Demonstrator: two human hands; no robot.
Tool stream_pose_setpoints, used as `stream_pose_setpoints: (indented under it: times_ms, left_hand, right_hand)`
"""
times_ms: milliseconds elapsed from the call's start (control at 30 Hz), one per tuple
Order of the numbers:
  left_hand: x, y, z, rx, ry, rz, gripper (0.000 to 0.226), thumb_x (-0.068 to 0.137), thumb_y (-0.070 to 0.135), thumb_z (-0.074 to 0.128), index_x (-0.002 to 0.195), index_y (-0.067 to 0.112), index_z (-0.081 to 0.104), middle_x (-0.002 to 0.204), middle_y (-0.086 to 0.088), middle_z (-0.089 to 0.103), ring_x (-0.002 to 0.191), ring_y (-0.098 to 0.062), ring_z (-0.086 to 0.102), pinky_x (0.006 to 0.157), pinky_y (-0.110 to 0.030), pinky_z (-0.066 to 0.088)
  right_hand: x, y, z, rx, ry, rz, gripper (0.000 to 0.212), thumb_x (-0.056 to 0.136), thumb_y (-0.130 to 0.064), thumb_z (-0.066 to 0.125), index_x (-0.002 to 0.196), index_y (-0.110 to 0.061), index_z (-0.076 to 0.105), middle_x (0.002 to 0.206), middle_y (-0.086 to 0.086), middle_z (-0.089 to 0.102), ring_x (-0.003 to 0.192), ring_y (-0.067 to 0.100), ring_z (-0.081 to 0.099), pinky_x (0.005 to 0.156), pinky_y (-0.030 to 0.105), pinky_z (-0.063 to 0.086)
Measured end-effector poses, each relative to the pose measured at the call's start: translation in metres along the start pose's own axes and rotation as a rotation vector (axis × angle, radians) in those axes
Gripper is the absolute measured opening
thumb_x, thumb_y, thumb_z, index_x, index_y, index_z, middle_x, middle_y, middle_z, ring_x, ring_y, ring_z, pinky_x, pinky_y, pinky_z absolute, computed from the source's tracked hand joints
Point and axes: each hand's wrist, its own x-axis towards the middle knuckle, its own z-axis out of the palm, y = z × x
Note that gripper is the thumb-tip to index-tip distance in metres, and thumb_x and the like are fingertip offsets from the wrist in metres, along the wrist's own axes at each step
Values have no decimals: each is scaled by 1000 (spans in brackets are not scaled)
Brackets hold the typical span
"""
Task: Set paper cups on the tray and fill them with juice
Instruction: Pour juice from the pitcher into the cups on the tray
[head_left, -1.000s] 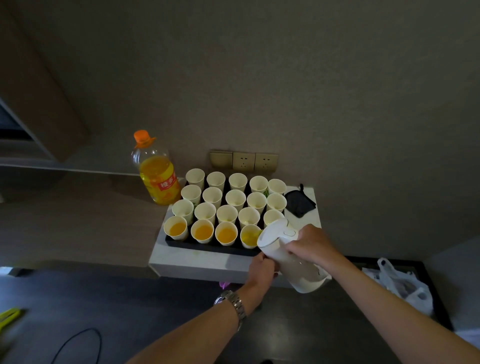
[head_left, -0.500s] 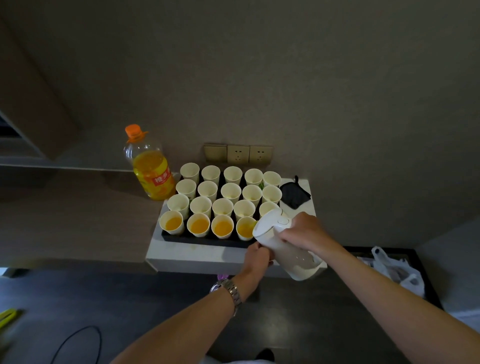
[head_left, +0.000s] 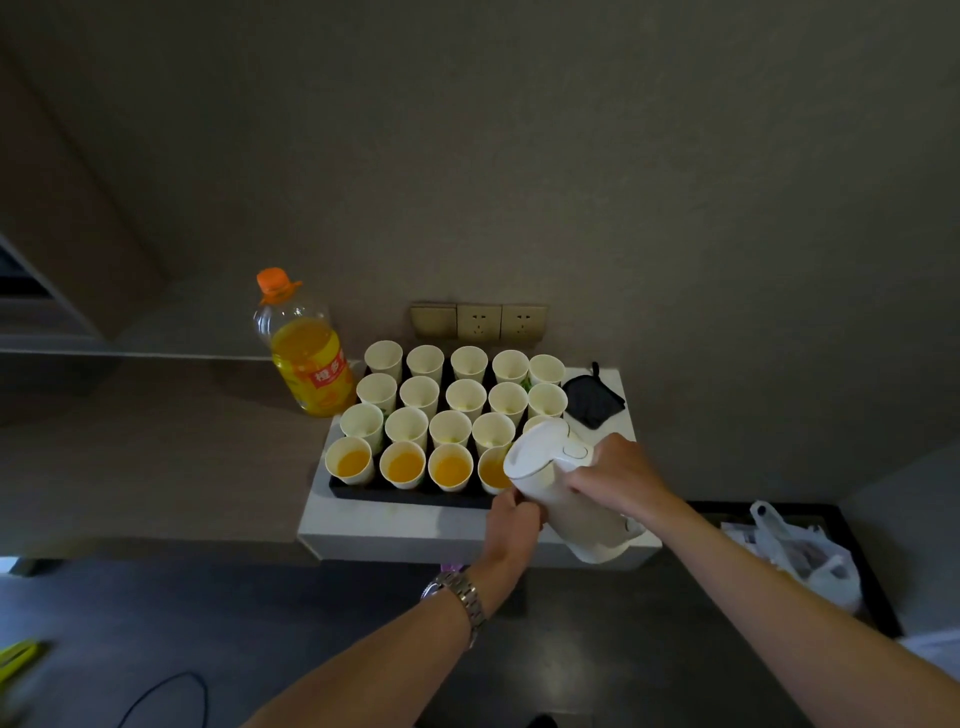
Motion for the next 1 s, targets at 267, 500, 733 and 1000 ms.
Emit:
stream_pose_setpoints:
  times_ms: [267, 500, 733, 1000]
  left_hand:
    - [-6, 8, -2, 28, 104, 83, 50, 88, 1, 55, 133, 22, 61, 117, 2, 68, 112, -19, 60, 102, -43, 53]
    - [-8, 17, 2, 57, 103, 131, 48, 88, 3, 55, 131, 23, 60, 117, 4, 68, 113, -19, 61, 101, -45, 54]
    - [-3, 16, 18, 83, 46, 140, 52, 90, 4, 54, 139, 20, 56, 123, 2, 65, 117, -20, 59, 104, -46, 53]
    - [3, 6, 36, 137, -15, 80, 53, 90, 2, 54, 141, 17, 53, 126, 0, 61, 123, -25, 56, 107, -49, 50]
  right_hand:
    - [-7, 7, -4, 167, 23, -5, 29, 59, -37, 66, 65, -16, 48, 65, 0, 51, 61, 17, 49, 53, 27, 33]
    - [-15, 16, -9, 250, 62, -17, 28, 75, -18, 76, 62, -15, 51, 64, -1, 52, 65, 16, 51, 53, 25, 34]
    - [-25, 32, -20, 319, 82, 4, 22, 77, -16, 76, 64, -13, 59, 66, 1, 60, 69, 16, 57, 54, 26, 39]
    - [-30, 52, -21, 284, 96, 54, 25, 78, -13, 75, 62, -13, 57, 66, 0, 59, 67, 13, 55, 53, 24, 37]
